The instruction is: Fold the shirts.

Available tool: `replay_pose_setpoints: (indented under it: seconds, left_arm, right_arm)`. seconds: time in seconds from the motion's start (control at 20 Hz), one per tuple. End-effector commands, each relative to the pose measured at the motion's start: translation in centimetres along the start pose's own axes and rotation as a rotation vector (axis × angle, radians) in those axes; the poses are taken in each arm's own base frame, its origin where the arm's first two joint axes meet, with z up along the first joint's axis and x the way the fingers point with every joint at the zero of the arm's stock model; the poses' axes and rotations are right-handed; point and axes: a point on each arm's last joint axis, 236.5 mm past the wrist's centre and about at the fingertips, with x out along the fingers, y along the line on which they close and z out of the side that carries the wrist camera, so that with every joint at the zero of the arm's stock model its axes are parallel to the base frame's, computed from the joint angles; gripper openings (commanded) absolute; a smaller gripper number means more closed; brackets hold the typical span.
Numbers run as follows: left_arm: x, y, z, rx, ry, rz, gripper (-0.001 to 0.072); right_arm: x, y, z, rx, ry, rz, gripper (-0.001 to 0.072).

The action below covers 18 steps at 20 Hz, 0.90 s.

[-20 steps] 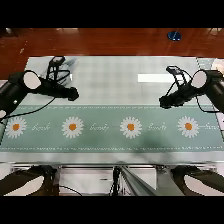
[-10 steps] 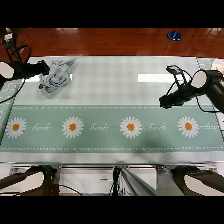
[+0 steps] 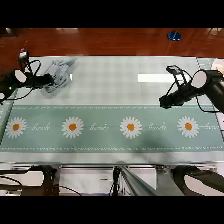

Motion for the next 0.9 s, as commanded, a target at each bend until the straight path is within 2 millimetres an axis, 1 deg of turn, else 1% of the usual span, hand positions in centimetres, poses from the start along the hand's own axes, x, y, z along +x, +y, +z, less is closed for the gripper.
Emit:
replay_pose_setpoints:
  seconds: [0.0,0.05,0.1,0.15,0.2,0.25,0.3,0.35,0.4,0.45,0.5,0.55,0.6,0.65,0.7,0.75,0.8,0.85]
  left_arm:
    - [0.9,-0.1,-0.5,-0.026,0.024,-0.009,0.0192]
    - [0.3,-0.6,0.1,-0.040,0.023,-0.024,0.0045]
    - [-0.8,-1.3,1.6,-0.053,0.012,-0.046,0.0027]
    - [-2.5,-2.1,3.6,-0.058,-0.017,-0.069,0.0026]
    - [-5.0,-3.0,6.4,-0.051,-0.067,-0.091,0.0026]
    - [-8.2,-4.0,9.4,-0.042,-0.131,-0.116,0.0026]
    - [-12.6,-5.5,12.5,-0.032,-0.213,-0.155,0.0026]
    - [-17.7,-7.4,15.4,-0.020,-0.310,-0.206,0.0026]
    - [-23.0,-9.5,17.5,-0.003,-0.407,-0.260,0.0026]
    - [-29.0,-11.7,19.1,0.034,-0.517,-0.315,0.0026]
    - [-34.4,-13.6,19.7,0.085,-0.615,-0.354,0.0026]
    - [-39.5,-15.4,19.5,0.136,-0.702,-0.391,0.0026]
    - [-44.4,-17.1,18.6,0.180,-0.777,-0.435,0.0026]
    - [-48.0,-18.4,17.3,0.212,-0.827,-0.478,0.0026]
    - [-51.3,-19.6,15.4,0.248,-0.856,-0.525,0.0026]
    - [-53.3,-20.6,13.6,0.279,-0.861,-0.567,0.0026]
    - [-54.8,-21.5,11.6,0.314,-0.846,-0.608,0.0026]
    - [-55.6,-22.4,9.7,0.351,-0.814,-0.644,0.0026]
  right_arm:
    - [0.0,0.1,0.0,0.000,0.002,0.001,0.0391]
    - [0.0,0.1,0.0,-0.001,0.002,0.001,0.0390]
    - [0.0,0.0,-0.1,-0.001,0.002,0.000,0.0389]
    - [0.0,0.0,-0.1,-0.003,0.003,-0.003,0.0388]
    - [-0.1,-0.2,-0.2,-0.006,0.006,-0.010,0.0387]
    - [-0.3,-0.5,-0.4,-0.014,0.012,-0.026,0.0387]
    - [-0.7,-1.0,-0.7,-0.024,0.018,-0.050,0.0387]
    - [-1.4,-1.7,-1.1,-0.036,0.022,-0.083,0.0387]
    - [-2.3,-2.5,-1.5,-0.050,0.023,-0.121,0.0387]
    - [-3.4,-3.4,-2.0,-0.063,0.022,-0.168,0.0387]
    - [-4.7,-4.3,-2.4,-0.074,0.014,-0.214,0.0387]
    - [-6.2,-5.2,-2.7,-0.082,-0.002,-0.263,0.0387]
    - [-7.7,-5.9,-3.0,-0.084,-0.024,-0.305,0.0387]
    - [-9.3,-6.6,-3.2,-0.084,-0.055,-0.347,0.0387]
    - [-10.7,-7.0,-3.4,-0.085,-0.089,-0.379,0.0387]
    - [-12.1,-7.3,-3.5,-0.085,-0.124,-0.406,0.0387]
    - [-13.5,-7.5,-3.7,-0.083,-0.162,-0.426,0.0387]
    - [-14.6,-7.5,-3.9,-0.081,-0.195,-0.438,0.0387]
